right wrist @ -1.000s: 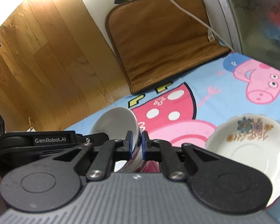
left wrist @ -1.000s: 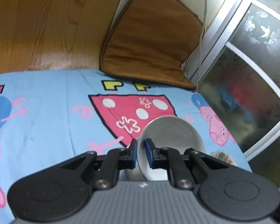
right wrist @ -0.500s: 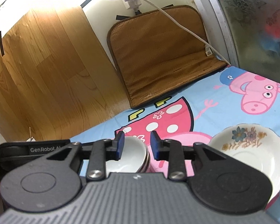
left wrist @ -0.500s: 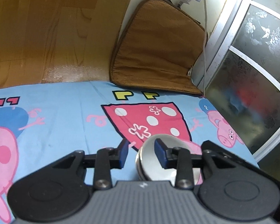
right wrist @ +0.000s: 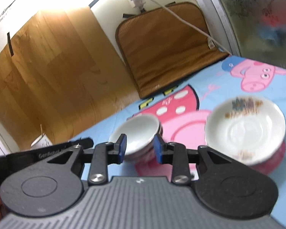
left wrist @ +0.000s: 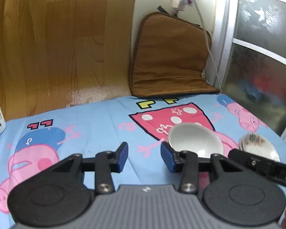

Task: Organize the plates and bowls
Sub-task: 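Lower the held bowl onto the bowl stack and open both tools, then close both tools on the rims of the stacked bowls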

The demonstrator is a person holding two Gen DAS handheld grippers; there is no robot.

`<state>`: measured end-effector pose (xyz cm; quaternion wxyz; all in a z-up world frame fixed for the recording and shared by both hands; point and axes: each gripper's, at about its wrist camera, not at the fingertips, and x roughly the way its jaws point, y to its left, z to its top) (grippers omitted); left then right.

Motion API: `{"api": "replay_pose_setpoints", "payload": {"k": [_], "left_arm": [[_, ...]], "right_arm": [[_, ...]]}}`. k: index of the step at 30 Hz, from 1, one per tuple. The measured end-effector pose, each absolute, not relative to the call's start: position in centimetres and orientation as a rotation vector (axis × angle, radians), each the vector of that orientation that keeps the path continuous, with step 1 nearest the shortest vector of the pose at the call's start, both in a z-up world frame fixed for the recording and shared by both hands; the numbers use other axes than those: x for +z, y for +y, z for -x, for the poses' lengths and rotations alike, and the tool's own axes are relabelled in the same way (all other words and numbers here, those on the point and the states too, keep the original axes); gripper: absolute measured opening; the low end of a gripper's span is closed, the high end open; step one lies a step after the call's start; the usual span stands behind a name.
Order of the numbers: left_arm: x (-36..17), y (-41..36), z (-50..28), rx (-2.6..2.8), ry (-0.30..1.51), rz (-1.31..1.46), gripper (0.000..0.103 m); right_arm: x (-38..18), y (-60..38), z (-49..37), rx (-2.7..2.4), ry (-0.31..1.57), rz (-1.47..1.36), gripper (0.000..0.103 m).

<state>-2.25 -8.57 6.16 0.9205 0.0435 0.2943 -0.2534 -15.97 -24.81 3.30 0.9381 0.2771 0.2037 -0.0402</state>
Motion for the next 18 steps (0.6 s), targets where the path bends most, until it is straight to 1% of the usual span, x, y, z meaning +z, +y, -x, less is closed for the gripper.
{"api": "replay_pose_setpoints", "payload": {"k": [8,18], "left_arm": [[6.4,-8.9,3.9,-0.582,0.562,-0.171,0.041],[5.1,-7.8,3.4,-0.564,0.615,-0.127,0.044]], "right_arm": [[3.3,-23.8,18.1,-0.135,0.419,-0.53,0.037],[2.6,-23.5,17.3,-0.12,0.459,-0.541,0.039]]}}
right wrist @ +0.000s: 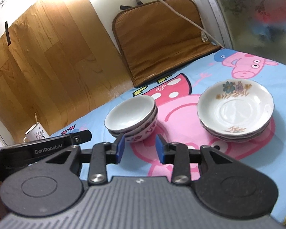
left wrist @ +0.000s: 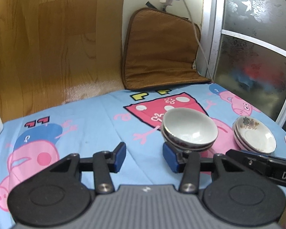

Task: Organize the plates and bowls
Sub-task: 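Close both tools on the rims of the stacked bowls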

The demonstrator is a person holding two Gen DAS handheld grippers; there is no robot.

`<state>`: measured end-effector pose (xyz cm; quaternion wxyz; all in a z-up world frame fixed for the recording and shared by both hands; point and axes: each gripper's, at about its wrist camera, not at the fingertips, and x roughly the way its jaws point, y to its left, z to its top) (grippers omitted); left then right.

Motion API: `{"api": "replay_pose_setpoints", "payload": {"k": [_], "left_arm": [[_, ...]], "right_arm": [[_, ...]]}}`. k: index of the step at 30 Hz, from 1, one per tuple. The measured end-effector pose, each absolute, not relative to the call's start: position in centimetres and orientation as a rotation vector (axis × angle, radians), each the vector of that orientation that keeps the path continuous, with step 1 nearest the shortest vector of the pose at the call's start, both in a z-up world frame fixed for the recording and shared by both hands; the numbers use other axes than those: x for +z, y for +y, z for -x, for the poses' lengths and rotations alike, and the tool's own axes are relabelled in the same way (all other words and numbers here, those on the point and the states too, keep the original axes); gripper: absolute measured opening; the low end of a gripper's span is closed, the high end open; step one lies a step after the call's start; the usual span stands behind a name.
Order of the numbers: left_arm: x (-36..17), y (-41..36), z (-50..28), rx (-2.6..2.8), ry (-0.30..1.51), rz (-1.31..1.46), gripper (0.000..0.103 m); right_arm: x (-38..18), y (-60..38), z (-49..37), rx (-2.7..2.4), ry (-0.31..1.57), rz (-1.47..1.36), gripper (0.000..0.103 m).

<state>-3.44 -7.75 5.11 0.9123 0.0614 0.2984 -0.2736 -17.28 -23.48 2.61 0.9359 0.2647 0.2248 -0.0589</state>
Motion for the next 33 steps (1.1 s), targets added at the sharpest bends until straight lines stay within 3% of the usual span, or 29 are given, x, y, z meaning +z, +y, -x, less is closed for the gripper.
{"api": "replay_pose_setpoints", "payload": {"k": [25,33], "left_arm": [[3.7,-9.5,2.3,-0.495,0.661,-0.196,0.047],[3.3,-9.9,2.0,-0.48,0.671,-0.21,0.053]], "right_arm": [[1.1,-25.5,17.0,-0.12,0.479,-0.623,0.039],[0.8,-25.7,16.8,-0.114,0.488,-0.636,0.039]]}}
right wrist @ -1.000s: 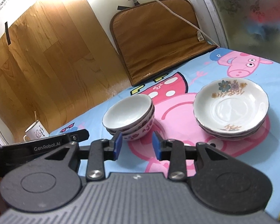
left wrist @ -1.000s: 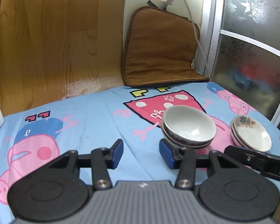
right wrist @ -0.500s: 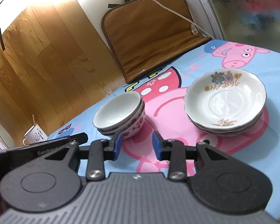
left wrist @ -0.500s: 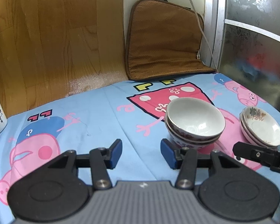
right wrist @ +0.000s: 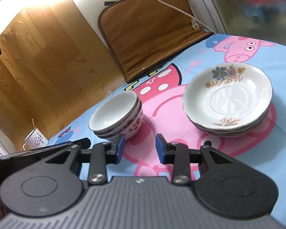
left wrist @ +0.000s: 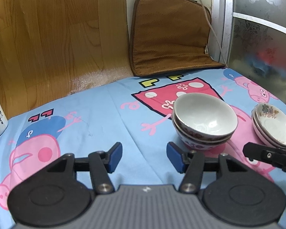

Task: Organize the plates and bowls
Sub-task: 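Close both tools on the rims of the stacked bowls, then lift the bowl stack with both tools and lower it onto the plate stack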

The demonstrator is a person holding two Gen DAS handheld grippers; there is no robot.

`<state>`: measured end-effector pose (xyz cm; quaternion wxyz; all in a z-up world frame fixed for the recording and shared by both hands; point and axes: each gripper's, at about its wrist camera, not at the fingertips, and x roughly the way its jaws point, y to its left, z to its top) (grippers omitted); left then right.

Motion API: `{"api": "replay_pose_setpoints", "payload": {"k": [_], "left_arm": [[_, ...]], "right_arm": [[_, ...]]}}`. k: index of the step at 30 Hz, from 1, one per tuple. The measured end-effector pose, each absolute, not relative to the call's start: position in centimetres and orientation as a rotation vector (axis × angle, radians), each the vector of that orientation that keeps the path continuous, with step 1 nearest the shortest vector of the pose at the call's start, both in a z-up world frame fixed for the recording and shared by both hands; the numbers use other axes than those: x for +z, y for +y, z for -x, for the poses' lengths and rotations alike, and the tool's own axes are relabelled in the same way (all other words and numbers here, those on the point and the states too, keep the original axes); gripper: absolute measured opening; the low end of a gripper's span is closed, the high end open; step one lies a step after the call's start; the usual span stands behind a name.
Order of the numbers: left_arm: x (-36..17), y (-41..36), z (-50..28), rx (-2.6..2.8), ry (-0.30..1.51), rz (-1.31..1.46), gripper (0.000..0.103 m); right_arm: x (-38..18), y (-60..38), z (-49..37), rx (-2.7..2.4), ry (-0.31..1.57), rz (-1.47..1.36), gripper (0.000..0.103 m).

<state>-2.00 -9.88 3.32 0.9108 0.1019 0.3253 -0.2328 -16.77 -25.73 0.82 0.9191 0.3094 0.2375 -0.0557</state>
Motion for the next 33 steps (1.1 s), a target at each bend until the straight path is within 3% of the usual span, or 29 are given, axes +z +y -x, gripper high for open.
{"api": "replay_pose_setpoints", "payload": {"k": [20,33], "left_arm": [[3.3,-8.7,1.0,-0.49,0.712,-0.145,0.059],[5.7,-8.4,-1.9,-0.642,0.833,0.1,0.059]], "right_arm": [[1.1,-26.0,16.5,-0.108,0.482,-0.636,0.039],[4.1,-28.6,13.1,-0.026,0.528,-0.619,0.039]]}}
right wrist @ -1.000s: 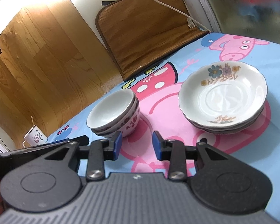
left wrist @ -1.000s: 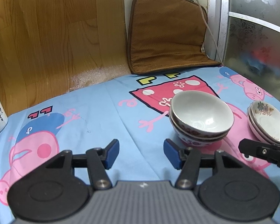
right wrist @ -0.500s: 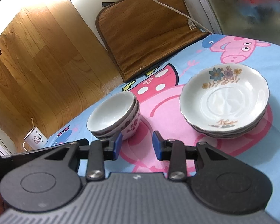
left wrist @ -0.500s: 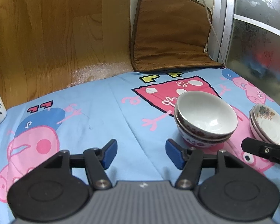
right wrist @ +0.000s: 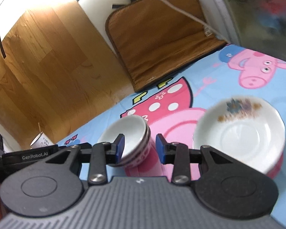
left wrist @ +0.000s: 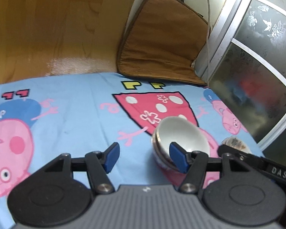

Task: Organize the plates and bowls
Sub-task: 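Lift the bowl stack with both tools and lower it onto the plate stack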

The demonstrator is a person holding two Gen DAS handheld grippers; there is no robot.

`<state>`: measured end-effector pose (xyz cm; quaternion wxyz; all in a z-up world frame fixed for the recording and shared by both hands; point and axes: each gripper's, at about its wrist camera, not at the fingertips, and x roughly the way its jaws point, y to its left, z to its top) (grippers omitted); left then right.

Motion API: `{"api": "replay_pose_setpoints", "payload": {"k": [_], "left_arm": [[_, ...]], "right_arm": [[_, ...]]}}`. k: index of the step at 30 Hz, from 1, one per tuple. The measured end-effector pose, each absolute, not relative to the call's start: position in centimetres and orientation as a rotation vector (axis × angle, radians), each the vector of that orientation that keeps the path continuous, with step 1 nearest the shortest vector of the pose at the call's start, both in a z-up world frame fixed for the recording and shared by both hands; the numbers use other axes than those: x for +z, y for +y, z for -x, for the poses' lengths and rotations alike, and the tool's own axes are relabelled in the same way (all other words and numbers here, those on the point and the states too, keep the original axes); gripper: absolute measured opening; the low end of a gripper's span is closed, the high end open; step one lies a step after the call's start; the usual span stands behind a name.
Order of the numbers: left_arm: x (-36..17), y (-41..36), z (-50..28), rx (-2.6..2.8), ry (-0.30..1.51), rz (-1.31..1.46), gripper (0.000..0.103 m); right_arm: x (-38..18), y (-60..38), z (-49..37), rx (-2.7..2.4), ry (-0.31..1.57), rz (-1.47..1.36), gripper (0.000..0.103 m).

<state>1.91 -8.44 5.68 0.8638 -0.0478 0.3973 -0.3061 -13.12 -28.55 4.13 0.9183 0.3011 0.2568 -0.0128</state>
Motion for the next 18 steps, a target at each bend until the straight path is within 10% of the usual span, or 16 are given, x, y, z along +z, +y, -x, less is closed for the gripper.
{"api": "replay_pose_setpoints", "payload": {"k": [18], "left_arm": [[1.7,-11.6,-5.6,-0.695,1.082,0.3,0.027]], "right_arm": [[1.9,-31.2,3.6,0.14,0.969,-0.693,0.021]]}}
